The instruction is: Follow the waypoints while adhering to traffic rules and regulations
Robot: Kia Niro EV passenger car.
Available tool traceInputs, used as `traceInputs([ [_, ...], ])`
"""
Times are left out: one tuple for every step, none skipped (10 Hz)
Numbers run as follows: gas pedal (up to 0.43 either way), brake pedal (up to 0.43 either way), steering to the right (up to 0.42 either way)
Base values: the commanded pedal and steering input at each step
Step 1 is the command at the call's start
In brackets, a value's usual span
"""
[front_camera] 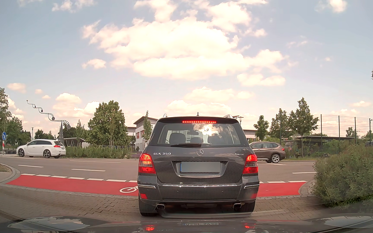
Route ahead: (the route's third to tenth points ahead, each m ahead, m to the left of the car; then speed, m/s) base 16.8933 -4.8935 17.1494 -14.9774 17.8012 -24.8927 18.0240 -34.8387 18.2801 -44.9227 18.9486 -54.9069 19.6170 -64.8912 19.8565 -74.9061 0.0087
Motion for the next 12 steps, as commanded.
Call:
traceInputs([
  [0.000,0.220,-0.009],
  [0.000,0.226,-0.009],
  [0.000,0.220,-0.009],
  [0.000,0.220,-0.009],
  [0.000,0.226,-0.009],
  [0.000,0.226,-0.009],
  [0.000,0.226,-0.009],
  [0.000,0.220,-0.009],
  [0.000,0.220,-0.009],
  [0.000,0.220,-0.009],
  [0.000,0.220,-0.009],
  [0.000,0.220,-0.009],
])
